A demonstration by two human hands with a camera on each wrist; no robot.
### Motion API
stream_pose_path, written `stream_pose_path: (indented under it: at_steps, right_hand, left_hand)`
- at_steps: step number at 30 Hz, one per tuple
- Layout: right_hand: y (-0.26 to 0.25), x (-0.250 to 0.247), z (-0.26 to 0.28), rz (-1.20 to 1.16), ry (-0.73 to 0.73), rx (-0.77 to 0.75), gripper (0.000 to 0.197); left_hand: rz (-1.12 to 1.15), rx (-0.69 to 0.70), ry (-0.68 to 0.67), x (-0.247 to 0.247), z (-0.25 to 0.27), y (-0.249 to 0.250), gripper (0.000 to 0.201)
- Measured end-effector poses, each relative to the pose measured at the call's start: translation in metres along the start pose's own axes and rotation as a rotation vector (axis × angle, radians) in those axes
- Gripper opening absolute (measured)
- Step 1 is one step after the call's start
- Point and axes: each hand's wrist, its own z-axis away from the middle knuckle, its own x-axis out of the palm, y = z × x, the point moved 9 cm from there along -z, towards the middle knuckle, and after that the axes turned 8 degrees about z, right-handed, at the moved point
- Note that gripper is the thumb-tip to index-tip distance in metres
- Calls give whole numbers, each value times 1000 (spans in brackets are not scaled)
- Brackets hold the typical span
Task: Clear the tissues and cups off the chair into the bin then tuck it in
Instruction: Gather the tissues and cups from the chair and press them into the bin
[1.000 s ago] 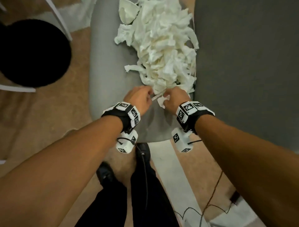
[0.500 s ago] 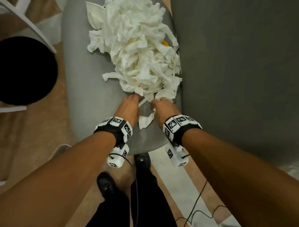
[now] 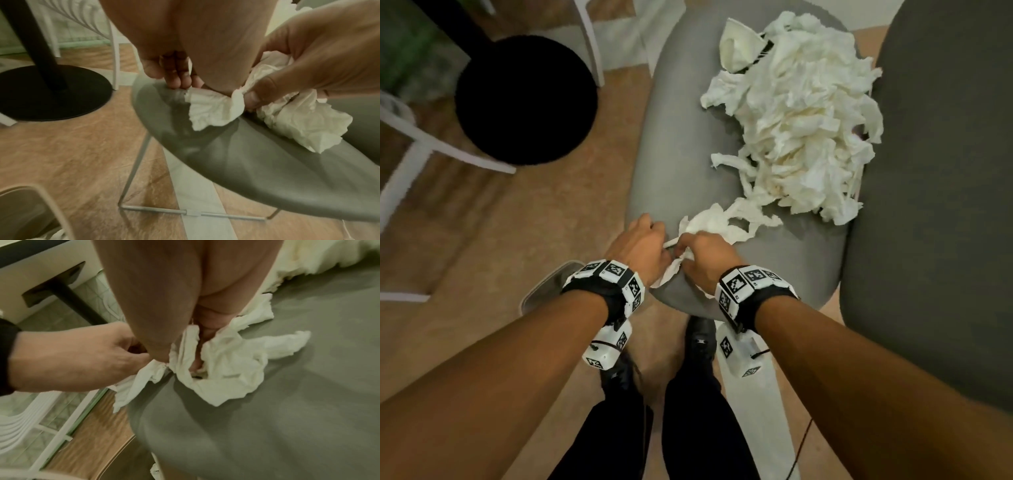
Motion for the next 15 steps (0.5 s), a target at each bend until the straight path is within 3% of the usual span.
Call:
stream_pose_path:
  at_steps: [6,15]
  right_hand:
    - [-48,1,-12,-31,19,-107,25]
    - [-135,41,-34,-142,6,-141,27]
  left_hand:
    - [358,-116,93,-12,21,-46,8]
    - [800,-340,182,-11,64,-141,19]
